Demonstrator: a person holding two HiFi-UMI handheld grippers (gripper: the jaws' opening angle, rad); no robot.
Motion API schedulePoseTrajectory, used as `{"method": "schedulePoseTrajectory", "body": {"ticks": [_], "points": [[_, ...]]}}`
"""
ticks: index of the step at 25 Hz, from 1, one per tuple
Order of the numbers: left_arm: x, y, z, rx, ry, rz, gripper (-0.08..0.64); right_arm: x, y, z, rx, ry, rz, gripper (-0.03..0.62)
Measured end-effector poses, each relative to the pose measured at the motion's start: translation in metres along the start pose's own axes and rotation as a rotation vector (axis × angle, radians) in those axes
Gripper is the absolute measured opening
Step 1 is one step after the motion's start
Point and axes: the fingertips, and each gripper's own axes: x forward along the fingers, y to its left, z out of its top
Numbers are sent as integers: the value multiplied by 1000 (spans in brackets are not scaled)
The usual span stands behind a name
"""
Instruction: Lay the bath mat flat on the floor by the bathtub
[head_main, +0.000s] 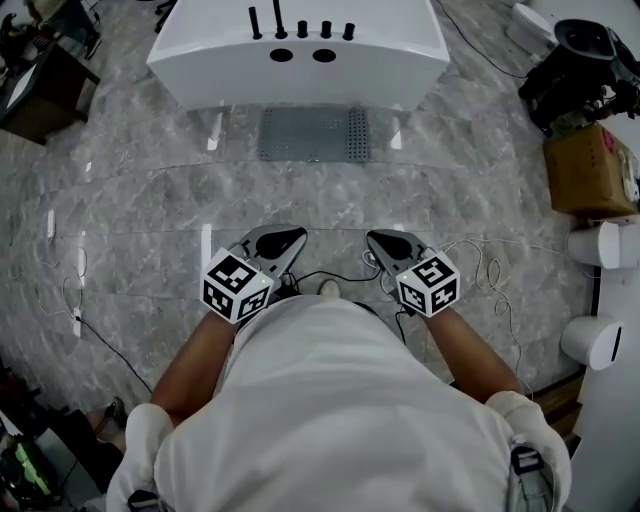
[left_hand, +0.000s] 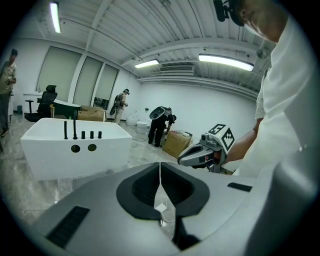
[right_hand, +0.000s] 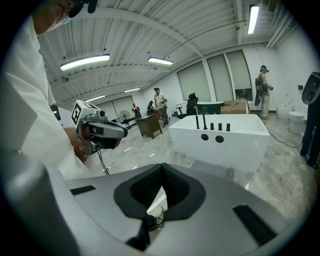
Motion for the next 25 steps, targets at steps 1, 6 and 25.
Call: {"method": "schedulePoseTrajectory", "body": {"ticks": [1, 6, 25], "points": [[1, -5, -1, 3, 5, 12, 23, -5, -2, -3, 2, -6, 2, 8], [6, -27, -7, 47, 51, 43, 23, -23, -10, -13, 0, -24, 18, 8], [-1, -34, 11, 58, 69, 103, 23, -23, -19, -13, 54, -107, 56, 8]]}}
